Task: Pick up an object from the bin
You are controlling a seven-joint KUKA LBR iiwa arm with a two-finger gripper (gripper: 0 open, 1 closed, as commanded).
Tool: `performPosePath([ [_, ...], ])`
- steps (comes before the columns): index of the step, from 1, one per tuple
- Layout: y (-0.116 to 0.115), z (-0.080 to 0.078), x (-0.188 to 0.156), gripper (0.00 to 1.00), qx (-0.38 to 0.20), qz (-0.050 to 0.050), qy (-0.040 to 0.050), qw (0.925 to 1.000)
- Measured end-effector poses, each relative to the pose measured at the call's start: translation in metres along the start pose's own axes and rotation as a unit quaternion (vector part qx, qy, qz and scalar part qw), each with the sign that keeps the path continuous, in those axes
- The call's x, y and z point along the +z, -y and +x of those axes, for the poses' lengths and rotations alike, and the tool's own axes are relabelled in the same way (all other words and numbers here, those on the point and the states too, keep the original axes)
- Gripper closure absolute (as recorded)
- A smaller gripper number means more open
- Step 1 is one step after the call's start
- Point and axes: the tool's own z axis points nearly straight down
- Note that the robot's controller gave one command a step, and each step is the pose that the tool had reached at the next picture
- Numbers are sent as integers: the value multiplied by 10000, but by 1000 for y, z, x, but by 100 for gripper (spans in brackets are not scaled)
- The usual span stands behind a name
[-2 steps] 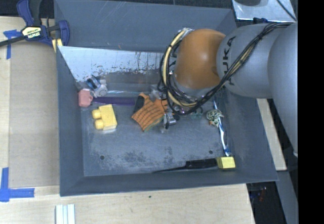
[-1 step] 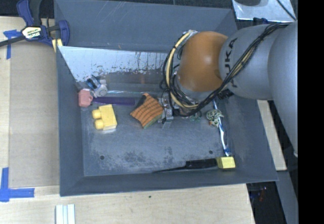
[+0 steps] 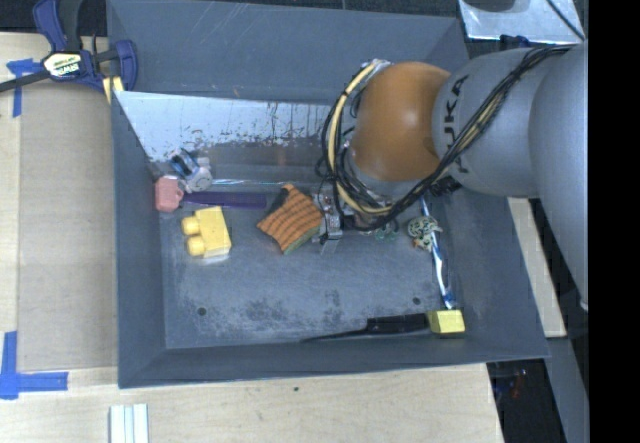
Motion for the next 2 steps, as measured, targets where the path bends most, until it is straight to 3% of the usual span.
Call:
performPosePath([
  [1,0,3,-15,100,1,1,-51,10000],
  [2,0,-1,-55,100,2,5,5,10000],
])
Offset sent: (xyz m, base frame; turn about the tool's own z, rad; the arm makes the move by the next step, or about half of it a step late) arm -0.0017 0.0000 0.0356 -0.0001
